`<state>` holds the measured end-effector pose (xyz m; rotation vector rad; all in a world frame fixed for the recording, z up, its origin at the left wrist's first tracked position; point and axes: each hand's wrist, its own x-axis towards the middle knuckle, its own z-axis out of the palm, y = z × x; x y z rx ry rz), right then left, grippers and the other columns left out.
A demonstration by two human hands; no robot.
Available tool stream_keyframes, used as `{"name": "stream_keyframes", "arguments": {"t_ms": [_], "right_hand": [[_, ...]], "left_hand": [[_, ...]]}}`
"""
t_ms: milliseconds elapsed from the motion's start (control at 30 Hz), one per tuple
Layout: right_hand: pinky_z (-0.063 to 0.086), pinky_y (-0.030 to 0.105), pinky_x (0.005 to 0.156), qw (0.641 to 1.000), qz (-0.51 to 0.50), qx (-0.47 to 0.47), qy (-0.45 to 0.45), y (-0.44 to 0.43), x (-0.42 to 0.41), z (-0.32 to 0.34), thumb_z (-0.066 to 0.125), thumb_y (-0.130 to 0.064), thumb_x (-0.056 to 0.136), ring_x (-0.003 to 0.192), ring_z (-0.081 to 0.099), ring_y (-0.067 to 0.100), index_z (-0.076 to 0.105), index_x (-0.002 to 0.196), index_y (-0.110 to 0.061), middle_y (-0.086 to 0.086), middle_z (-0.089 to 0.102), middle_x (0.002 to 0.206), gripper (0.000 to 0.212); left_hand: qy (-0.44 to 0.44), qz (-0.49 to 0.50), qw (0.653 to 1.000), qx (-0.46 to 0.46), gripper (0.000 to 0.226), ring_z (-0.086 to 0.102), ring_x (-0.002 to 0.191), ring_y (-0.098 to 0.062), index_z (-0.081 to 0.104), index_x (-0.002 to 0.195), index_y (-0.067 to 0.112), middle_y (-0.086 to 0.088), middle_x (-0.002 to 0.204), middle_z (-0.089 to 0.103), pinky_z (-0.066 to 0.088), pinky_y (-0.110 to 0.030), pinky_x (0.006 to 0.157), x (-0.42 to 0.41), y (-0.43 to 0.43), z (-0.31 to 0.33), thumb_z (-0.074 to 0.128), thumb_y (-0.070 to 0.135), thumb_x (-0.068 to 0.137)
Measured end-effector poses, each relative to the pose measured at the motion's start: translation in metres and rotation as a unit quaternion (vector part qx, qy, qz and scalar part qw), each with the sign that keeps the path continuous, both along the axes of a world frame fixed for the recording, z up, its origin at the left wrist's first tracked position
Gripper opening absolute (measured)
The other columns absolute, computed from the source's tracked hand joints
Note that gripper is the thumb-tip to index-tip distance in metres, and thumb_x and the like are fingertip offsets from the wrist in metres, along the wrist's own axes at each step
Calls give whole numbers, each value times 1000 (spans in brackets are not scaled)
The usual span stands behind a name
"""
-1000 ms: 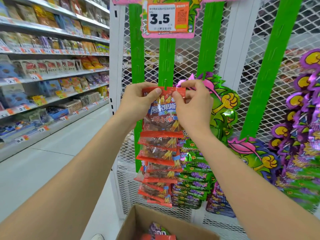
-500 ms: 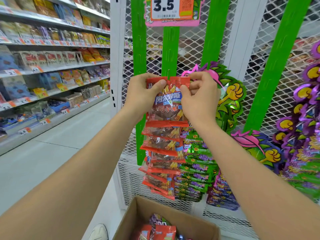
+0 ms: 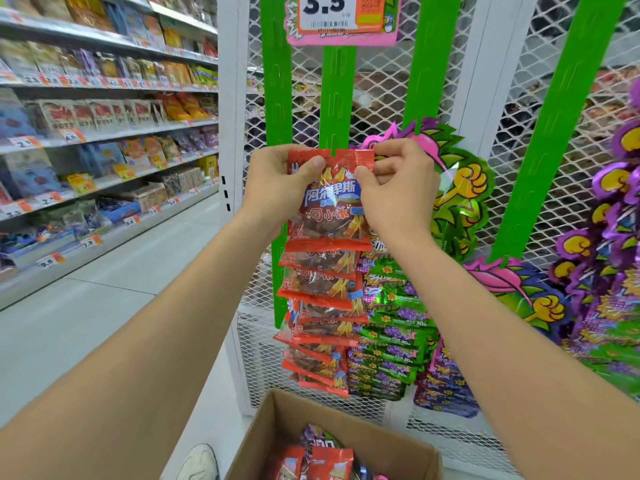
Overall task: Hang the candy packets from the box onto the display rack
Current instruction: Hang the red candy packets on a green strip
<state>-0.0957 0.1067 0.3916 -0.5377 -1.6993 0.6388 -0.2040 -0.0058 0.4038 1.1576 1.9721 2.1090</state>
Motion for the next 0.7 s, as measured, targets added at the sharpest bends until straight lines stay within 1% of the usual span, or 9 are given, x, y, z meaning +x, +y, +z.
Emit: {"name": "stream_keyframes", "arguments": {"t_ms": [100,233,300,400,500,567,600,633,700], "right_hand": [[59,40,84,1000,-3,2,-5,0,0,-2,82,-21,87,67,68,2,66,109,-21,-19,65,69,28],[56,49,90,1000,-8,8,-10,0,0,-7,80,-25,87,77,70,18,65,111,-25,-16,67,70,28],[55,49,90,999,-17,21,-25,0,1,-7,79,-27,89,81,70,21,66,114,-24,-16,67,73,28],[55,40,94,995,-38,82,-47,-4,12,-8,73,-22,93,85,69,15,68,122,-18,-11,72,94,29],[53,32,89,984,-48,166,-48,-17,31,-23,68,-12,94,91,67,13,68,122,-13,-2,72,109,28],[54,27,80,981,24,182,-57,-32,47,-47,67,-8,92,81,65,5,70,115,-15,-6,71,98,24],[54,24,75,977,75,180,-83,-38,56,-65,67,-7,92,75,63,1,71,111,-16,-9,71,91,21],[53,23,70,969,128,171,-125,-44,64,-86,66,-7,91,68,61,0,72,106,-17,-11,70,83,19],[53,32,61,932,208,131,-267,-51,77,-131,62,-15,91,59,58,5,71,99,-23,-12,65,69,14]], "left_hand": [[-9,-4,1000,5,6,78,70,-12,74,96,14,0,85,79,56,-23,47,1,0,0,76,19,99],[-13,1,1000,3,10,77,66,-11,75,99,11,-1,85,79,53,-21,45,3,0,0,78,20,97],[-10,7,1000,-1,13,78,69,-12,75,100,11,-1,86,80,57,-26,49,0,2,-3,78,23,97],[64,62,996,-18,21,78,88,-13,72,108,20,5,98,79,66,-44,77,-10,5,-13,80,34,95],[162,121,978,-45,51,65,115,-11,55,137,20,7,126,66,55,-37,101,-10,3,-34,79,35,95],[226,160,960,-30,59,55,129,-17,46,146,13,-1,140,55,45,-34,112,-3,-4,-55,75,30,98],[263,184,947,-14,54,52,129,-20,48,144,10,-4,139,54,41,-32,113,2,-9,-69,73,26,99],[298,206,932,0,44,52,125,-22,53,137,8,-6,133,55,40,-30,109,8,-14,-87,70,21,100],[343,204,917,-4,21,53,106,-21,62,116,9,-4,112,60,41,-29,94,20,-26,-132,67,12,97]]}}
